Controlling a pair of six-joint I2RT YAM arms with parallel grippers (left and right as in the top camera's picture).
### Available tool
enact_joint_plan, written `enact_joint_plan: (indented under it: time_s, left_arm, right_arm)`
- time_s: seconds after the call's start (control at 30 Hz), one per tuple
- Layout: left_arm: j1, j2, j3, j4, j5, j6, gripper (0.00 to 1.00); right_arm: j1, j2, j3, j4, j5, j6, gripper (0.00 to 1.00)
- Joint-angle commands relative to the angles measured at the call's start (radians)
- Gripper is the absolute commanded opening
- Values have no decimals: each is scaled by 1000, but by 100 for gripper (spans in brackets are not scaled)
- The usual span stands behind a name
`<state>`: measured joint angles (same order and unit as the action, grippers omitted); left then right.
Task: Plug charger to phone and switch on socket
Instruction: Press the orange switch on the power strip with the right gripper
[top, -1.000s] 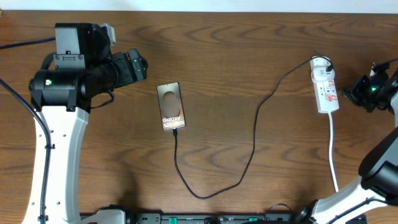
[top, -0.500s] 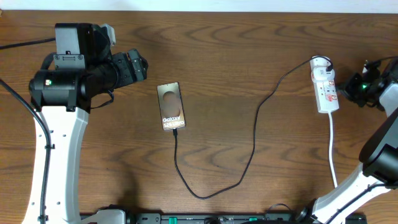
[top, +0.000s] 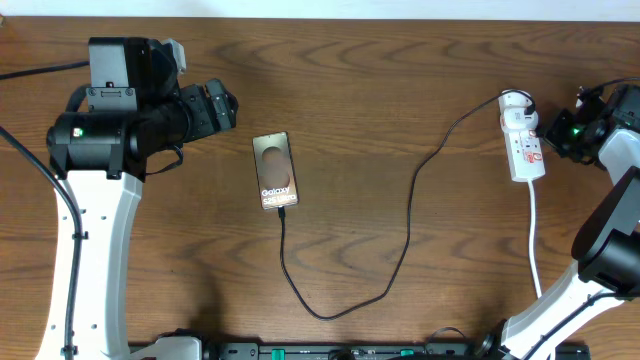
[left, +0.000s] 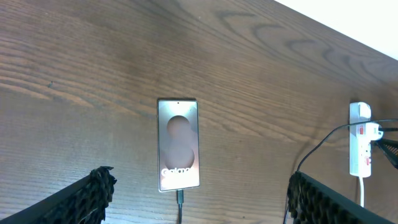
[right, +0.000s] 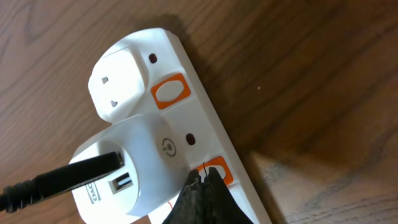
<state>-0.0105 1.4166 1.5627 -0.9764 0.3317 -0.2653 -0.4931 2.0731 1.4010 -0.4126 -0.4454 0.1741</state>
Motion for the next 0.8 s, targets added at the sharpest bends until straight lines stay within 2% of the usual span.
enact_joint_plan:
  time_s: [0.0,0.77]
  left_arm:
    - [-2,3,-7,-3,4,2,91]
    - [-2,3,-7,-3,4,2,91]
  right_arm:
    - [9,42,-4,6,15,-15,1]
    - [73,61,-4,-47,-1,-86,1]
